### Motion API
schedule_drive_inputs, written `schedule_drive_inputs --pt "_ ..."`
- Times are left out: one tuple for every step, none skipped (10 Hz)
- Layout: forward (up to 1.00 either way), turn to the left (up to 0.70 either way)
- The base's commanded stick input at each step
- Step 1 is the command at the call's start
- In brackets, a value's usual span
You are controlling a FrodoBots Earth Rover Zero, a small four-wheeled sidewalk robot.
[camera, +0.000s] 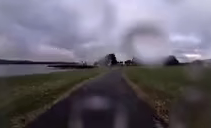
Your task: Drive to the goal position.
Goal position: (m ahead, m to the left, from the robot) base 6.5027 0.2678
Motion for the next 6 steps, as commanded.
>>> schedule_drive_inputs --pt "0.70 0.00" --pt "0.70 0.00" --pt "0.70 0.00" --pt "0.70 0.00" --pt "0.70 -0.04" --pt "0.70 -0.10"
